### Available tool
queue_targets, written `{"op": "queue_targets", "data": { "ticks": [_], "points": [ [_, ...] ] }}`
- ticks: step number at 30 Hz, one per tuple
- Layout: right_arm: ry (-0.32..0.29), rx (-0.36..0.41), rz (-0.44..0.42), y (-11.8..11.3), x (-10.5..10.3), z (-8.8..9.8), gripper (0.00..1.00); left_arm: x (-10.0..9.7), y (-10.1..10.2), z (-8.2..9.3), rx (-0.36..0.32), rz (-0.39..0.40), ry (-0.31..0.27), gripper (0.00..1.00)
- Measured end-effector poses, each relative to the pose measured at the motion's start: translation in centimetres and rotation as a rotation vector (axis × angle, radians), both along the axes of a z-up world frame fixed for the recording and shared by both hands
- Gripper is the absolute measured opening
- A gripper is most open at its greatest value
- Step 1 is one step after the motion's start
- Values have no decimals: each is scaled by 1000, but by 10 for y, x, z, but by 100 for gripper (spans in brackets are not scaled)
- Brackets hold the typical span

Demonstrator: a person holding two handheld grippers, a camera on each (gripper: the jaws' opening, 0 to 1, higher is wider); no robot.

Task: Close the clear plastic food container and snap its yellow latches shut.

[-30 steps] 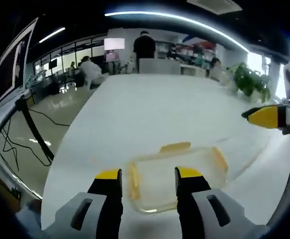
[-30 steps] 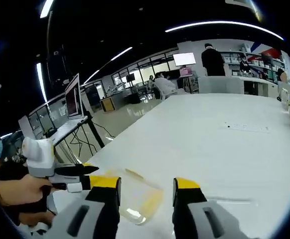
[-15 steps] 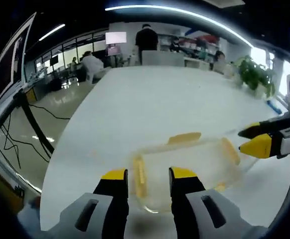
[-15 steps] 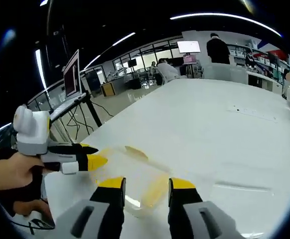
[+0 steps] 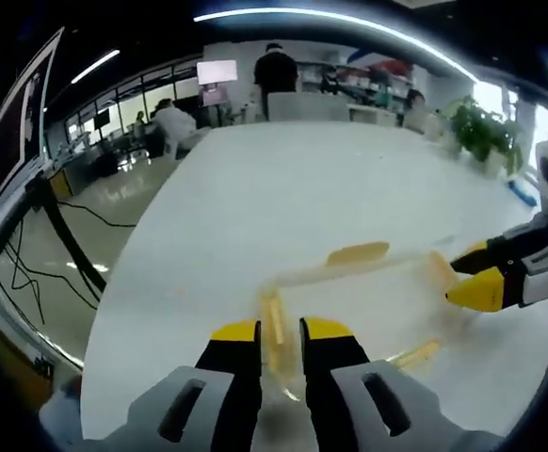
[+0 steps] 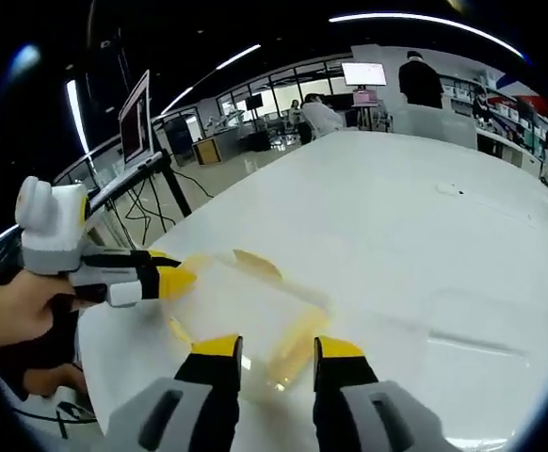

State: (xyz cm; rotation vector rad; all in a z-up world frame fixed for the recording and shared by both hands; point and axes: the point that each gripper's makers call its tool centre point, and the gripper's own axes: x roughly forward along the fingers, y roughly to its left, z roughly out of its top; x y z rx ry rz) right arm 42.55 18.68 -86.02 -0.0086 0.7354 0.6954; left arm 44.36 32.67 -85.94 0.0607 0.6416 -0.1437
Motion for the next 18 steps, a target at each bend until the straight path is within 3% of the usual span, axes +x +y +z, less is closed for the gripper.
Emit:
{"op": "queue_targets", "data": {
  "ticks": [4, 6, 18],
  "points": [
    [21, -2, -19, -1, -1, -3, 19, -1, 4, 0, 12, 19, -5, 8],
    [12, -45, 1, -3, -2, -6, 14, -1, 4, 0, 23, 12, -5, 3],
    [-15, -88, 15, -3, 0, -4, 8, -2, 7, 0, 38, 11, -6, 2]
  ]
}}
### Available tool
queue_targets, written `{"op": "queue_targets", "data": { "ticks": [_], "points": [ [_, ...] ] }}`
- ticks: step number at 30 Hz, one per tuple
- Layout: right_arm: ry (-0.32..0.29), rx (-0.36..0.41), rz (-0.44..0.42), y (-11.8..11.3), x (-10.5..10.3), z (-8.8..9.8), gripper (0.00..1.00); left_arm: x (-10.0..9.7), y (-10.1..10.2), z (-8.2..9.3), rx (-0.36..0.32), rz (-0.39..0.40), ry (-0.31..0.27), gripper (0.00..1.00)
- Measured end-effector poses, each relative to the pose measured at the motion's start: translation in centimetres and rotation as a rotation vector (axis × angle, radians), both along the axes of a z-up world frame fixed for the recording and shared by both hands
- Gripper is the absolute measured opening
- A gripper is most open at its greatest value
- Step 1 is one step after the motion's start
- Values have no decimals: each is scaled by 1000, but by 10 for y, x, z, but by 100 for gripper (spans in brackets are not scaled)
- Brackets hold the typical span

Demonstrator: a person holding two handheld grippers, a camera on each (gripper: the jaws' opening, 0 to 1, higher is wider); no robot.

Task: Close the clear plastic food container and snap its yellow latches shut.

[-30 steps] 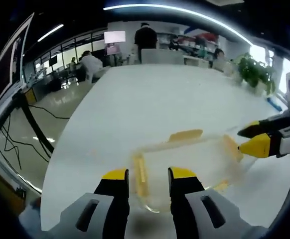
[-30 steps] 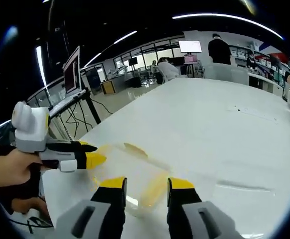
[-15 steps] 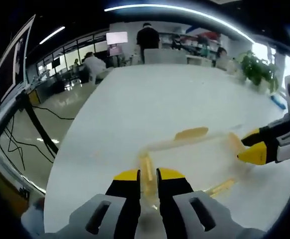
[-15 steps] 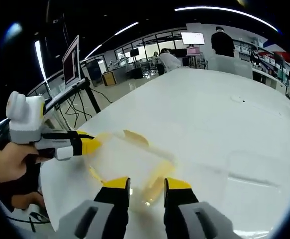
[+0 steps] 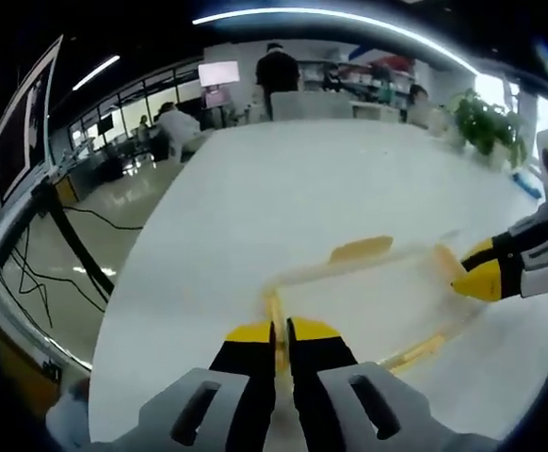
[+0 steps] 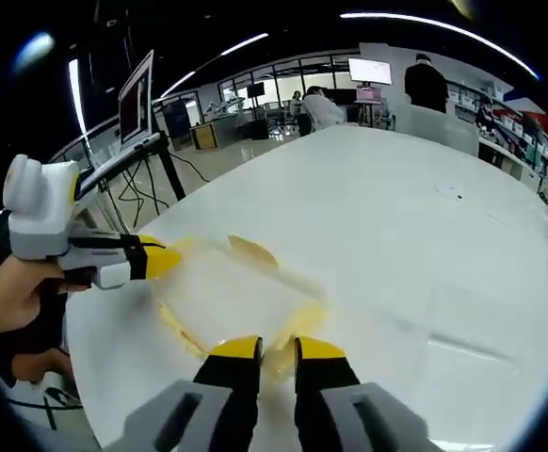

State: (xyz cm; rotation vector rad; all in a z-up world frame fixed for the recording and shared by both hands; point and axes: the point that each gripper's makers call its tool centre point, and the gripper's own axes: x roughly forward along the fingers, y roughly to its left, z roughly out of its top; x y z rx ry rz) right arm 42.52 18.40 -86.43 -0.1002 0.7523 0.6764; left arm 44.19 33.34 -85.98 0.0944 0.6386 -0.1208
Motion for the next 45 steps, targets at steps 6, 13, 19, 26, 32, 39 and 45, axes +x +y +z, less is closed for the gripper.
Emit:
{"op": "queue_targets", "data": {
  "ticks": [6, 13, 19, 26, 32, 39, 45],
  "points": [
    [-4, -9, -1, 0, -1, 0, 5, -4, 4, 0, -6, 6, 8, 2],
    [-9, 20, -14, 1, 1, 11, 4, -8, 5, 2, 8, 0, 6, 2],
    [-17, 47, -21, 0, 5, 23, 4, -7, 5, 16, -15, 35, -17, 2],
    [-16, 43, -29, -6, 6, 26, 4, -4, -2, 28, -20, 33, -30, 2],
    [-18, 44, -50, -15, 9, 34, 3, -6, -9, 39, -56, 51, -35, 2],
    [-31, 41, -67, -23, 13, 46, 3, -7, -18, 47, -55, 36, -36, 2],
    [-37, 48, -76, -29, 12, 52, 2, -9, -25, 54, -61, 26, -34, 3]
  ]
}}
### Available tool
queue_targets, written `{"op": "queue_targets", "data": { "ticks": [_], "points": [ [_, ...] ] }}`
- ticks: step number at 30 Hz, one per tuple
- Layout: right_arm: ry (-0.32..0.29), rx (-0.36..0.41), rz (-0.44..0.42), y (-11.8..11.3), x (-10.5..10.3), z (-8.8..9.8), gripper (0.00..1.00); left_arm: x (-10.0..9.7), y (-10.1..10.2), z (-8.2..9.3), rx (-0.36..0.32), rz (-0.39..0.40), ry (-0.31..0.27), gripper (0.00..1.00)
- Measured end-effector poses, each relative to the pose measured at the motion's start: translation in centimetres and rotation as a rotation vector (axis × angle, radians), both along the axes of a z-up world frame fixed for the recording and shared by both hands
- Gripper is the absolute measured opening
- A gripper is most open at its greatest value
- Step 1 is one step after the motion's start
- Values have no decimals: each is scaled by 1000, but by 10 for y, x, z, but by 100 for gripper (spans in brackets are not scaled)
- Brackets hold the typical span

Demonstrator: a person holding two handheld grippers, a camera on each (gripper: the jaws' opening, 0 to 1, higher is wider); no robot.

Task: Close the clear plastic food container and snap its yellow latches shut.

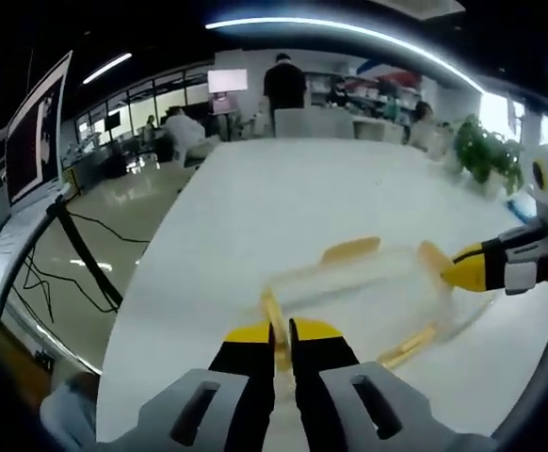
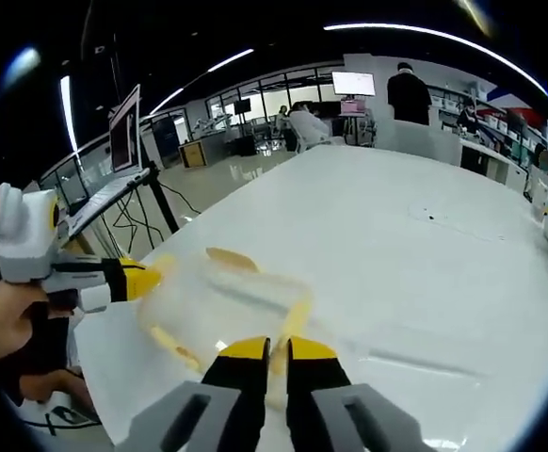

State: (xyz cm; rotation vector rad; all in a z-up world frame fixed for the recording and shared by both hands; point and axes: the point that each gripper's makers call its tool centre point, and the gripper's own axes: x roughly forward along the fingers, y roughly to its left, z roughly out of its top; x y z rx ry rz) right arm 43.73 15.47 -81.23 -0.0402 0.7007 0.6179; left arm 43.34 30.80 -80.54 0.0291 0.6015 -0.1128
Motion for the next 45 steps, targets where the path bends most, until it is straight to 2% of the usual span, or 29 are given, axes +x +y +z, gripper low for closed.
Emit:
{"op": "queue_targets", "data": {
  "ticks": [7, 20, 24, 35, 45],
  "points": [
    [1, 17, -31, -13, 2, 7, 2, 1, -11, 5, -3, -19, -4, 3],
    [3, 31, -89, -46, 2, 12, 1, 2, -47, 9, 21, -87, -7, 4],
    [-4, 35, -111, -57, 3, 17, 1, 4, -56, 13, -4, -88, -14, 4],
    [-20, 48, -137, -73, 4, 26, 1, 8, -71, 23, -12, -109, -25, 4],
    [-9, 44, -200, -109, 3, 23, 1, 13, -109, 26, -33, -171, -25, 4]
  ]
}}
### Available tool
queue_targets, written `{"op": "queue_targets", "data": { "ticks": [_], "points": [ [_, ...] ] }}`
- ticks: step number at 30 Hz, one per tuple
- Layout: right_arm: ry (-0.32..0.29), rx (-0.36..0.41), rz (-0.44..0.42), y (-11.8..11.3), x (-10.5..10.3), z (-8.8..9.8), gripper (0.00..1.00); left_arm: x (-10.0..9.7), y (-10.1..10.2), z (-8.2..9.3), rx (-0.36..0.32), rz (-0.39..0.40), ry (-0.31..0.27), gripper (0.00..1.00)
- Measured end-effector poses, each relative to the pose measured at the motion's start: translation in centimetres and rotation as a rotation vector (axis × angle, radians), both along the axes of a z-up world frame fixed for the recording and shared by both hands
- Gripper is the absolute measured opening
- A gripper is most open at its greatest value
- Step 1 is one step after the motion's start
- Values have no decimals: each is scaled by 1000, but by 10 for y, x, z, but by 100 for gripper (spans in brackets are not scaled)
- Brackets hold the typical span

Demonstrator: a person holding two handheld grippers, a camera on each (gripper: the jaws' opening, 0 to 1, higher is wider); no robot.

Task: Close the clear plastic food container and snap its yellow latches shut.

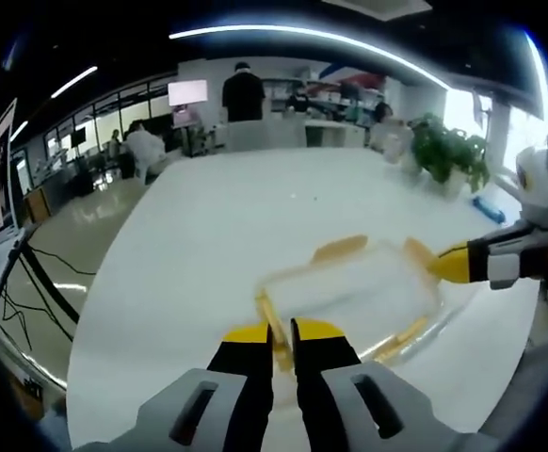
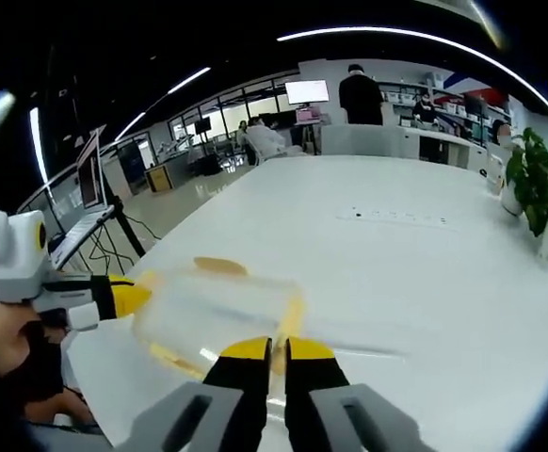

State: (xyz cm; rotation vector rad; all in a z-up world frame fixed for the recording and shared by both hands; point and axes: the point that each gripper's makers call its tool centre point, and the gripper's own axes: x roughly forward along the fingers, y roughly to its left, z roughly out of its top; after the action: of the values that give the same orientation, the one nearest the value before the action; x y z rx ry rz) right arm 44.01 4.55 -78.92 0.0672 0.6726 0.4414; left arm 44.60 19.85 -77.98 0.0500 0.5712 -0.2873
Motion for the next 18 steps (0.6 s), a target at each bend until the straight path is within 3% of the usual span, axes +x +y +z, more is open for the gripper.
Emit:
{"op": "queue_targets", "data": {
  "ticks": [18],
  "points": [
    [14, 1, -90, -65, -6, -2, 0, -3, -64, -5, -13, -92, 20, 5]
  ]
}}
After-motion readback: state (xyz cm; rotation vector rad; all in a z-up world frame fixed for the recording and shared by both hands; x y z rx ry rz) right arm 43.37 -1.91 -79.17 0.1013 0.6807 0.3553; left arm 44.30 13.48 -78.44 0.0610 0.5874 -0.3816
